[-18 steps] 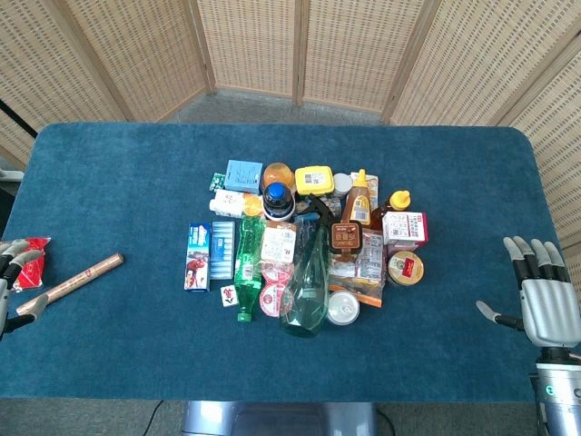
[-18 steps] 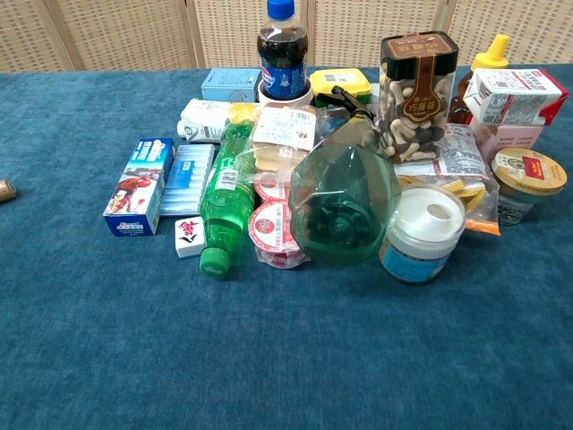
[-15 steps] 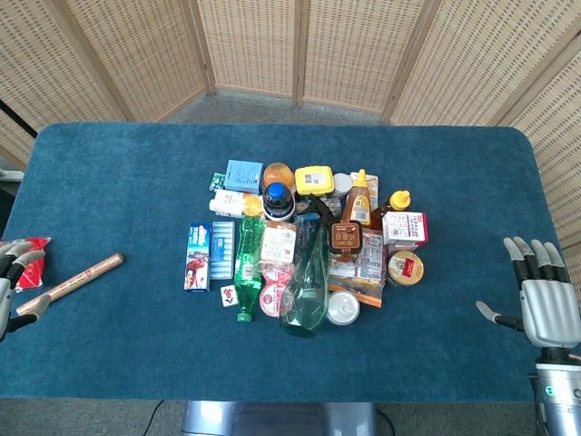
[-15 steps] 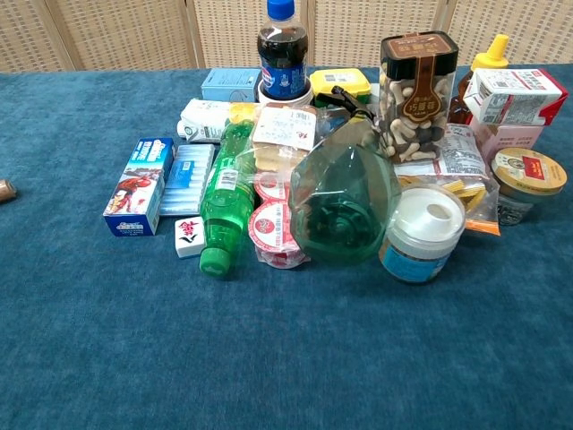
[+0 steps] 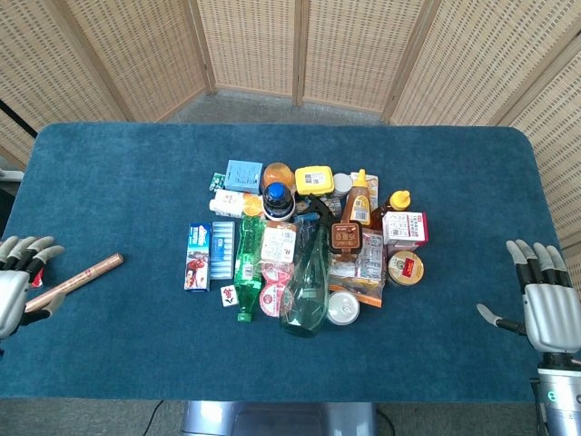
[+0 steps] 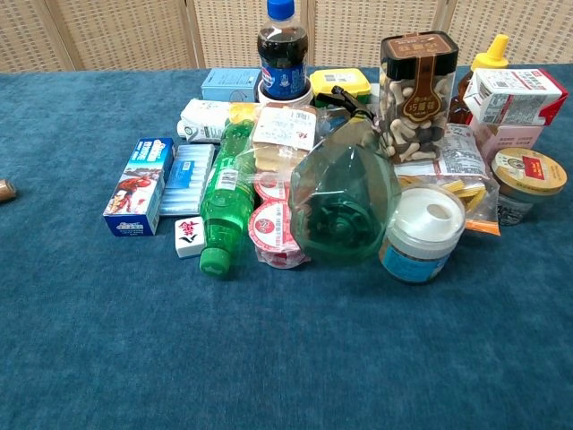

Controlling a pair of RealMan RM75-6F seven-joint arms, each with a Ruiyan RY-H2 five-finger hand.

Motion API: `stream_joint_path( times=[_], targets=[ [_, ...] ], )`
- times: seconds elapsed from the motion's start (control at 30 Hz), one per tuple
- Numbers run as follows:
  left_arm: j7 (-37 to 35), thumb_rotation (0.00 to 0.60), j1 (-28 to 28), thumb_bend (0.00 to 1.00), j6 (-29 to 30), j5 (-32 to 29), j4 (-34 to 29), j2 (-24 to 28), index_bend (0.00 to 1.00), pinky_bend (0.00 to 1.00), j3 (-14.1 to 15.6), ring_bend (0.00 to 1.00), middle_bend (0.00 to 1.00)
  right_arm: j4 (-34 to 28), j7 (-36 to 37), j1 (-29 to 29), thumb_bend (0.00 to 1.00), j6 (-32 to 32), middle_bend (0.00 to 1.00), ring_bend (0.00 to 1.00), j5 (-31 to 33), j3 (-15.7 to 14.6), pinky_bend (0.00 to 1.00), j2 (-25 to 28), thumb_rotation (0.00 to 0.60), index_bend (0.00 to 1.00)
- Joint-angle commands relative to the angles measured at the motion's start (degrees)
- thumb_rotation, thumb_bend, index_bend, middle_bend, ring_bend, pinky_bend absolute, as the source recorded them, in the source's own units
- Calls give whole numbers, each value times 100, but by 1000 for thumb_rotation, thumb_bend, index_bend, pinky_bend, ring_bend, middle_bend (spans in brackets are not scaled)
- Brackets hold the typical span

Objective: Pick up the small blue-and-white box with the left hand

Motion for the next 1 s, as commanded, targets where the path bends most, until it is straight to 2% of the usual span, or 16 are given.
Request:
stream_joint_path(
  times=[0.03, 0.2, 0.33, 0.67, 1.0],
  targets=[
    [-393, 600, -351, 351, -487, 242, 156, 151, 184, 0, 18, 54, 108, -31, -9, -12, 0, 21, 107, 0, -13, -5, 0, 23, 456, 0],
    [-278, 600, -880, 354, -1135, 483, 286, 213, 84, 0, -2, 0, 12, -120, -41, -49, 0, 77, 107, 0, -16, -8, 0, 88, 456, 0],
    [-78, 600, -1259, 353, -1522, 533, 400, 23, 4, 0, -71, 0, 0, -189, -45, -99, 0, 155, 107, 0, -32, -14, 0, 145, 457, 0],
    [273, 600, -1920, 353, -2097, 718, 950, -790, 0, 0, -52, 0, 0, -241, 19, -254, 0, 331, 107, 0, -23, -39, 0, 278, 455, 0],
    [476, 600, -2294, 346, -2070, 1025, 1564, -1568, 0, 0, 29, 0, 0, -229, 196, -355, 0, 419, 108, 0, -22, -48, 0, 336, 458, 0]
  ],
)
